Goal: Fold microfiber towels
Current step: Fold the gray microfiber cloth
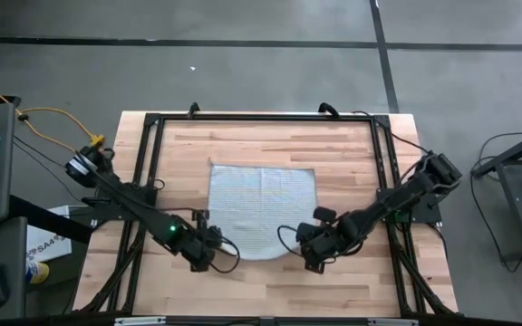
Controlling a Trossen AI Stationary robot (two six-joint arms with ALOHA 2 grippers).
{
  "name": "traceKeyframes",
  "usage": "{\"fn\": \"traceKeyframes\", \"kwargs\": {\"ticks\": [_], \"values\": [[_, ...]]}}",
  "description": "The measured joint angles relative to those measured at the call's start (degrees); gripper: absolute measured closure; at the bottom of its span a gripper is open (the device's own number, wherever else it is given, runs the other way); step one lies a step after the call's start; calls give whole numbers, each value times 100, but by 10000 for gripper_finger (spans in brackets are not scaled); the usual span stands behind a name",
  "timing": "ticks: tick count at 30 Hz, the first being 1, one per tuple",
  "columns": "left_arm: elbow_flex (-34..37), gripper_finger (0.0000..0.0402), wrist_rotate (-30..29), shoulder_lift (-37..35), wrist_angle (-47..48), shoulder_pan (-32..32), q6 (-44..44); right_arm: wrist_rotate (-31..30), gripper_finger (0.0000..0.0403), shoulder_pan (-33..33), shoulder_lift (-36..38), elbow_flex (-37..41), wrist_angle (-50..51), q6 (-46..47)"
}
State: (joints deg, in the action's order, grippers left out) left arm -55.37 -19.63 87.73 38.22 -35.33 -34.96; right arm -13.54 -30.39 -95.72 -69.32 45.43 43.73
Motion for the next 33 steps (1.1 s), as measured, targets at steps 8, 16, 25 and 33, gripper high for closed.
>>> {"fn": "traceKeyframes", "kwargs": {"ticks": [8, 16, 25, 33], "values": [[-1, 401, 510, 251, -784, -180, 13, 511, 400, -245, -291, -2, -365, 309], [-4, 401, 768, 255, -961, -458, -285, 658, 400, -497, -326, -2, -919, 405], [-4, 378, 1189, 255, -984, -446, -438, 1045, 392, -524, -328, -2, -887, 637], [-4, 338, 1224, 255, -983, -444, -585, 1527, 333, -525, -328, -2, -885, 901]]}}
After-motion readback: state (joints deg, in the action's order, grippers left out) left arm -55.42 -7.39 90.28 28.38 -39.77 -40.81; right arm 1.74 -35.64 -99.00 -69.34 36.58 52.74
